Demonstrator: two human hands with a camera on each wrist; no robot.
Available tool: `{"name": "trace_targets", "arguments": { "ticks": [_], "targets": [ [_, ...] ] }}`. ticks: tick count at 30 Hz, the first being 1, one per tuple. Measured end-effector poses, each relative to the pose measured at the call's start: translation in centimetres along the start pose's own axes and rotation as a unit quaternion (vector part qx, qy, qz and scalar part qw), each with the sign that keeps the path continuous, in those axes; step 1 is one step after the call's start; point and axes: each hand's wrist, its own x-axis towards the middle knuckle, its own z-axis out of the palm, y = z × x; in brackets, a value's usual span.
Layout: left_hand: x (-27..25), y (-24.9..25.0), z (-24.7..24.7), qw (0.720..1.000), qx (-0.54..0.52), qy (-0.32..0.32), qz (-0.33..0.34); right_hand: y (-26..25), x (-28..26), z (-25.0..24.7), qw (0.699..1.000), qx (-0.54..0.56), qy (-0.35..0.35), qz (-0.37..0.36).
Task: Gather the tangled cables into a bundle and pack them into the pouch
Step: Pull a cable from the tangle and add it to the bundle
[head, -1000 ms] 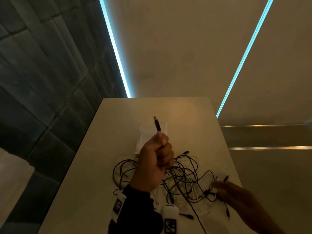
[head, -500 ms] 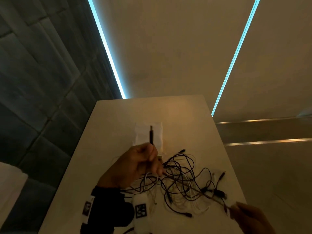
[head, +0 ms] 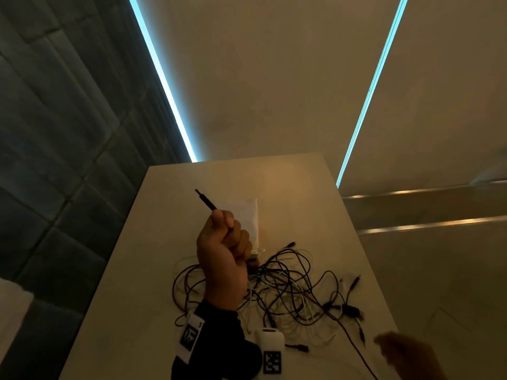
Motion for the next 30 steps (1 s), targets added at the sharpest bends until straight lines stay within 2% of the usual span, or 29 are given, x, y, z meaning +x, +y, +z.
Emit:
{"name": "trace_targets", "arguments": {
  "ticks": [2,6,12,18,20,23,25,27,30],
  "targets": [
    [0.0,0.1,0.1,1.0,-0.002,-0.004,-0.009,-3.9,0.3,2.7,0.998,-0.028,-0.003,-0.052],
    [0.0,0.1,-0.2,1.0,-0.005,-0.001,-0.018,-5.2,2.8,4.7,0.977,-0.125,-0.114,-0.126],
    [0.0,0.6,-1.4,1.0,0.011,0.014,-0.008,-5.4,3.5,5.9,0.97,-0.139,-0.16,-0.118],
    [0.2,0.6,-2.3,0.999,0.025,0.022,-0.005,-8.1,3.8,3.1,0.976,-0.039,-0.168,-0.133],
    [0.1,0.6,-2.4,0.999,0.032,0.02,-0.006,-9.9,3.5,1.7,0.976,-0.017,-0.15,-0.159],
    [0.1,0.3,-2.2,0.997,0.071,0.013,-0.02,-13.6,2.4,-0.2,0.965,0.107,-0.091,-0.219],
    [-0.1,-0.2,-1.9,0.991,0.125,0.004,-0.038,-16.8,1.5,-0.8,0.939,0.229,-0.087,-0.239],
    [-0.2,-0.8,-1.3,0.981,0.183,-0.008,-0.059,-20.1,0.6,-0.6,0.896,0.353,-0.113,-0.245],
    [-0.3,-2.5,-1.0,0.955,0.284,-0.015,-0.086,-24.6,-0.6,1.0,0.867,0.398,-0.139,-0.266]
  ]
}}
